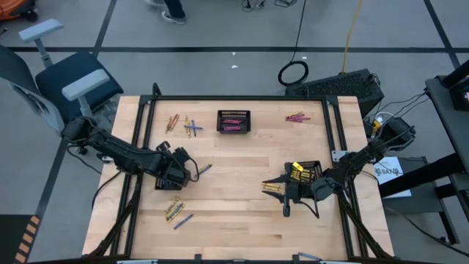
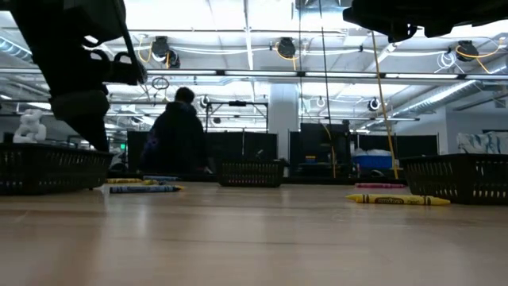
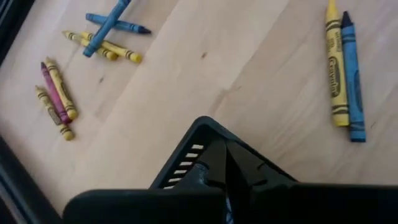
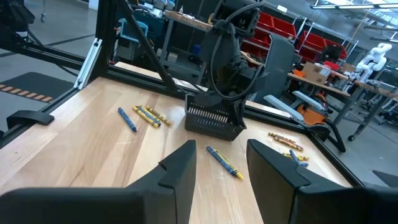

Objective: Sort crayons
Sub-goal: Adjust the bottom left black bin, then put the red crayon into the top black bin

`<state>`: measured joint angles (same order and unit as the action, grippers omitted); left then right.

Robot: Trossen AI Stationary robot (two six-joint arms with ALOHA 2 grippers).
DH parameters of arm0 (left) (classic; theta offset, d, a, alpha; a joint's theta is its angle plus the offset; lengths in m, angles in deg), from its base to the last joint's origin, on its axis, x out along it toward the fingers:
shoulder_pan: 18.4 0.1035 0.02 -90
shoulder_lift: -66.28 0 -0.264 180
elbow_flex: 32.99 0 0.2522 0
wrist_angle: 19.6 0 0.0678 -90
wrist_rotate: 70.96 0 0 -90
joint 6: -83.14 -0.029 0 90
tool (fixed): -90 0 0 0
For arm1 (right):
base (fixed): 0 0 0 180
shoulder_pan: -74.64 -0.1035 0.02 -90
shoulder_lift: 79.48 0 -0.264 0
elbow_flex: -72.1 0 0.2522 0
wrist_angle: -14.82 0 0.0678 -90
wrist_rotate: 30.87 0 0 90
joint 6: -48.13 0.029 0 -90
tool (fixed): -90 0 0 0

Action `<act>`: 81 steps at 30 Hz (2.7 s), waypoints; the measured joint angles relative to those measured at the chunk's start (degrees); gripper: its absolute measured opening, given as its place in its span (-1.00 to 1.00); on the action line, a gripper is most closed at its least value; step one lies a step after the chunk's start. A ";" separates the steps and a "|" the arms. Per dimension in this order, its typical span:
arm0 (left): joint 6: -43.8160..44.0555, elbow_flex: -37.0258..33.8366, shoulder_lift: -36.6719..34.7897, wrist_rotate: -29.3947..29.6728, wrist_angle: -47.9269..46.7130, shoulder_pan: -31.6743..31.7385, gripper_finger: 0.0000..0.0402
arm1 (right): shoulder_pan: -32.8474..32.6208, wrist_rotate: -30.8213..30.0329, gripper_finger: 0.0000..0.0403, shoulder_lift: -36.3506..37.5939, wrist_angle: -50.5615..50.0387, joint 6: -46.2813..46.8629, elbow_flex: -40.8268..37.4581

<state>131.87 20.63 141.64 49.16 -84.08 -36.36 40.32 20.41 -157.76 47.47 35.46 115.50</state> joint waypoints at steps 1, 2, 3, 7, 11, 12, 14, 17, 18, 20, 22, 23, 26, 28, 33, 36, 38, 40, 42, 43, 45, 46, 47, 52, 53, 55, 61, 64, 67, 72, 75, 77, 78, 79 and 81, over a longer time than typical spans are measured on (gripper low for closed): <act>-0.03 0.18 0.00 0.05 -0.39 0.00 -0.99 | -0.01 0.00 -0.36 0.00 -0.01 0.00 0.00; 0.01 0.57 0.02 0.09 -1.25 -0.01 -0.99 | 0.00 -0.01 -0.36 0.00 -0.01 0.00 0.00; 0.16 1.07 0.02 0.13 -2.05 -0.03 -0.99 | 0.00 0.00 -0.36 0.00 -0.01 0.00 -0.01; 0.42 4.55 -0.41 1.78 -6.91 -0.60 -0.99 | 0.00 0.00 -0.36 0.00 0.00 0.00 -0.01; 1.06 9.14 -1.82 6.75 -11.55 -1.78 -0.99 | -0.02 0.00 -0.36 0.00 0.00 0.02 -0.01; 1.65 10.11 -2.29 8.88 -12.00 -2.20 -0.99 | -0.01 0.00 -0.36 0.00 -0.01 0.02 -0.01; 1.96 11.36 -3.25 13.83 -10.88 -3.23 -0.99 | 0.00 -0.02 -0.36 0.00 -0.02 0.08 -0.01; 3.99 11.58 -4.05 22.35 -8.99 -5.13 -0.99 | -0.02 0.00 -0.36 0.00 -0.21 0.93 -0.01; 5.81 11.39 -4.07 24.73 -8.54 -5.55 -0.99 | -0.02 0.00 -0.36 0.00 -0.47 1.32 -0.01; 9.78 10.92 -4.04 26.95 -8.05 -6.07 -0.99 | -0.01 0.00 -0.36 0.00 -1.40 2.00 -0.01; 12.94 10.02 -3.88 27.11 -6.99 -6.19 -0.99 | 0.01 0.00 -0.36 -0.02 -2.22 3.01 -0.01; 14.03 9.47 -3.62 27.09 -6.07 -6.21 -0.98 | 0.08 0.00 -0.36 -0.02 -2.33 3.44 -0.01; 15.36 8.11 -2.74 27.05 -3.86 -6.19 -0.98 | 0.23 0.00 -0.36 -0.02 -2.36 4.32 -0.01; 15.37 7.36 -1.86 27.19 -1.86 -6.19 -0.98 | 0.44 0.01 -0.36 -0.02 -2.30 4.48 -0.01; 15.45 5.90 0.04 27.09 -0.41 -6.08 -0.98 | 1.34 0.00 -0.36 -0.02 -2.12 4.53 -0.01; 15.43 5.74 0.42 26.74 -0.52 -6.05 -0.98 | 1.79 0.00 -0.36 -0.02 -2.10 5.51 -0.01; 15.41 5.76 0.42 27.08 -0.56 -6.05 -0.98 | 2.09 0.00 -0.36 -0.02 -2.10 6.30 -0.01; 15.27 5.76 0.42 28.14 -0.58 -5.98 -0.98 | 2.16 0.00 -0.36 -0.02 -2.11 6.64 -0.01; 14.76 5.76 0.42 28.60 -0.54 -5.52 -0.98 | 2.16 0.00 -0.36 -0.02 -2.10 6.60 -0.01; 13.96 5.76 0.42 28.53 -0.50 -5.08 -0.98 | 2.16 0.00 -0.36 -0.02 -2.10 6.60 -0.01; 12.93 5.76 0.42 28.33 -0.07 -4.10 -0.98 | 2.16 0.00 -0.36 -0.02 -2.10 6.60 -0.01; 12.12 5.76 0.42 27.96 0.24 -3.48 -0.98 | 2.16 0.00 -0.36 -0.02 -2.10 6.59 -0.01; 11.11 5.76 0.42 27.49 0.79 -2.82 -0.98 | 2.16 0.00 -0.36 -0.02 -2.11 6.58 -0.01; 8.63 5.76 0.42 21.59 1.27 2.15 -0.87 | 2.16 0.00 -0.36 -0.02 -2.10 6.56 -0.01; 7.76 5.76 0.42 20.17 1.16 3.38 -0.83 | 2.16 0.00 -0.36 -0.02 -2.11 6.55 -0.01; 7.72 5.76 0.42 18.38 0.39 6.10 -0.72 | 2.16 0.00 -0.36 -0.02 -2.10 6.48 -0.01; 6.27 5.76 0.42 11.90 -5.56 19.23 -0.44 | 2.16 0.00 -0.36 -0.02 -2.10 6.45 -0.01; 2.14 5.76 0.42 10.93 -5.50 26.81 -0.37 | 2.16 0.00 -0.36 -0.02 -2.10 6.45 -0.01; -3.10 5.76 0.42 12.12 -2.55 34.17 -0.34 | 2.16 0.00 -0.36 -0.02 -2.10 6.43 -0.01; -14.94 5.76 0.42 6.52 8.46 46.16 -0.34 | 2.16 0.00 -0.36 -0.02 -2.12 6.26 -0.01; -22.08 5.76 0.42 0.64 14.48 52.40 -0.34 | 2.16 0.00 -0.36 -0.02 -2.12 6.23 -0.01; -25.00 5.76 0.42 -1.62 16.80 55.62 -0.34 | 2.16 0.00 -0.36 -0.02 -2.11 6.20 -0.01; -25.64 5.78 0.42 -2.05 17.24 56.86 -0.34 | 2.16 0.00 -0.36 -0.02 -2.10 6.04 -0.01; -26.21 5.78 0.42 -2.16 17.35 58.06 -0.34 | 2.25 0.00 -0.36 -0.02 -2.10 5.80 -0.01; -26.66 5.78 0.42 -2.13 17.17 60.38 -0.34 | 2.63 0.02 -0.36 -0.02 -2.12 5.58 -0.01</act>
<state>105.21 26.42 142.05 47.03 -66.92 24.02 42.95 20.42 -157.79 45.36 41.04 115.49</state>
